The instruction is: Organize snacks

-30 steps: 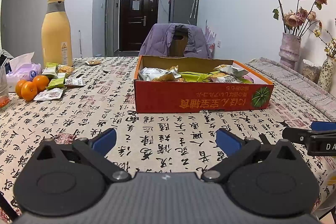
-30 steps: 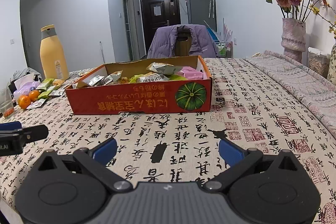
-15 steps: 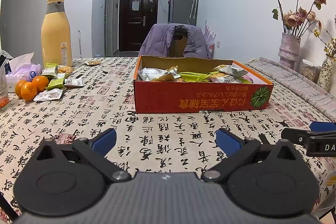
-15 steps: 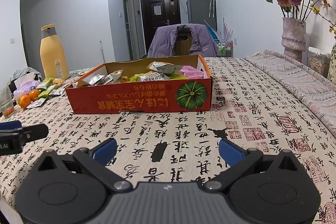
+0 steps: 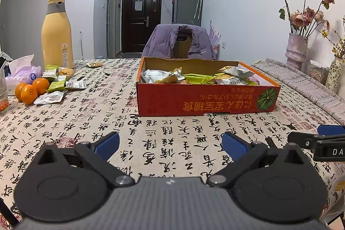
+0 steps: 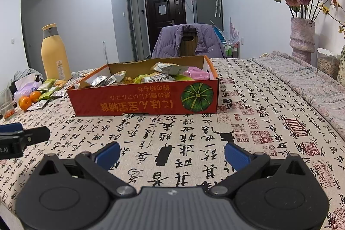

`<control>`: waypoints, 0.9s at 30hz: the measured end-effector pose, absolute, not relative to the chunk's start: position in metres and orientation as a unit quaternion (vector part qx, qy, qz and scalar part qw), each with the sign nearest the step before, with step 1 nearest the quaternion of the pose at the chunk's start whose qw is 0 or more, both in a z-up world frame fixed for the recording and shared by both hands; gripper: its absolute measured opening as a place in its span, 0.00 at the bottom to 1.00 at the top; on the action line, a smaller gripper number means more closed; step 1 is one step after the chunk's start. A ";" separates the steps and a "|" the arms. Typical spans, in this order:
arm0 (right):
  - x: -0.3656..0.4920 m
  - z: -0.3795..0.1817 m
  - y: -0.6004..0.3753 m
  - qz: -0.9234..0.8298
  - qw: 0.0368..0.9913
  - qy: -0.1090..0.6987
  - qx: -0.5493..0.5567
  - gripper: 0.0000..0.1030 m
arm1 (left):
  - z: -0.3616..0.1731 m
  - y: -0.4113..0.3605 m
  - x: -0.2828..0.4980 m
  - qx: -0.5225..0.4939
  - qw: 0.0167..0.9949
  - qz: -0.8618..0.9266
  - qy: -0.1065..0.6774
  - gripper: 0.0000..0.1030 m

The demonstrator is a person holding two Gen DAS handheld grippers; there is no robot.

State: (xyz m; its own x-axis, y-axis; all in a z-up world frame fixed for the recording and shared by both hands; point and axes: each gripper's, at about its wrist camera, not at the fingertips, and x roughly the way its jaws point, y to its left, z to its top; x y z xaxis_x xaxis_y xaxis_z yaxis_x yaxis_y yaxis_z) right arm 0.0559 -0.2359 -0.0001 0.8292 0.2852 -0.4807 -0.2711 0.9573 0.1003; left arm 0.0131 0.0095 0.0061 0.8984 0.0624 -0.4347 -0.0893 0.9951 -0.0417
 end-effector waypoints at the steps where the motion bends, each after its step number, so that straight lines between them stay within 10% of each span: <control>1: 0.055 0.000 -0.236 0.146 0.956 0.254 0.014 1.00 | 0.006 0.009 0.013 -0.030 0.974 0.039 0.222 1.00; 27: 0.054 0.000 -0.235 0.146 0.956 0.254 0.013 1.00 | 0.008 0.007 0.010 -0.030 0.975 0.027 0.218 1.00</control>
State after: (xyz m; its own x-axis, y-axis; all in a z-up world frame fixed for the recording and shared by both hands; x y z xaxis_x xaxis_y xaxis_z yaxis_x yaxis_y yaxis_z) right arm 0.0545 -0.2354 0.0000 0.8282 0.2854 -0.4823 -0.2720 0.9572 0.0993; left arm 0.0102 0.0072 0.0078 0.9031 0.0391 -0.4277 -0.0656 0.9967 -0.0476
